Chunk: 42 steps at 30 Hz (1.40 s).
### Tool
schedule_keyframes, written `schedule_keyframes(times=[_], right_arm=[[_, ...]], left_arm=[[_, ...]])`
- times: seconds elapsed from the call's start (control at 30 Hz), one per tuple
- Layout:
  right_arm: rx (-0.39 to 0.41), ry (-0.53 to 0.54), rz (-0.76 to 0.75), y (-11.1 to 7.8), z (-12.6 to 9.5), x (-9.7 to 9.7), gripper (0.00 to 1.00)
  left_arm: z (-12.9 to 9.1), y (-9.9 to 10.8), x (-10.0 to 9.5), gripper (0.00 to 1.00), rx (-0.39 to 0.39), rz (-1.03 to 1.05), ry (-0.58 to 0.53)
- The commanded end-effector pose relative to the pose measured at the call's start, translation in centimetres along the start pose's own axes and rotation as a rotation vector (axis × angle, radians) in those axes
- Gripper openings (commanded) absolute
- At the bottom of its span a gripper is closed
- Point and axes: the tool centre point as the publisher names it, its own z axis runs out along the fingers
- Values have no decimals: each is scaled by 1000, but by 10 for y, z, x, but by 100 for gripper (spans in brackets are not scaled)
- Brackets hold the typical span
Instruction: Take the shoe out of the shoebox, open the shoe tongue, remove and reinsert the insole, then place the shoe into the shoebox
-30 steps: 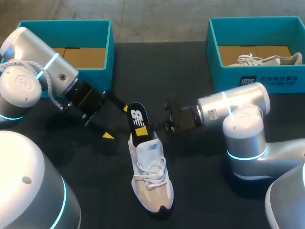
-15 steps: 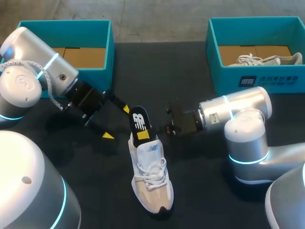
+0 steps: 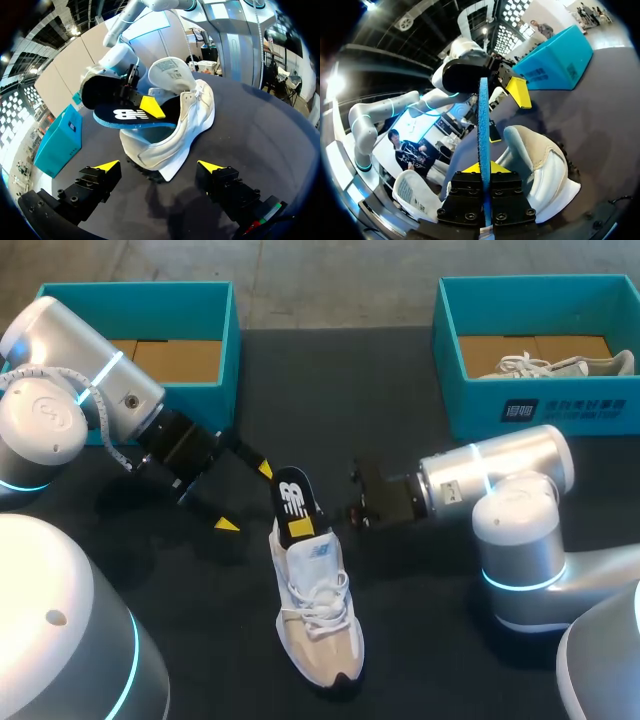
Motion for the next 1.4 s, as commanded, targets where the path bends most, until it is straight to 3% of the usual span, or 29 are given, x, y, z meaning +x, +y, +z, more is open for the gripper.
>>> schedule_keyframes(times=[0.03,0.27,0.93,1.23,1.4], right_arm=[[-6,-5,-11,3,1,4,0],[28,-5,2,6,4,-1,0],[45,-6,63,-17,2,6,0],[53,-4,31,-1,3,4,0],[59,6,42,-6,7,1,0]], left_arm=[[0,0,0,100,-2,1,1],[0,0,0,100,-2,1,1],[0,0,0,100,-2,1,1],[0,0,0,100,-2,1,1],[0,0,0,100,-2,1,1]])
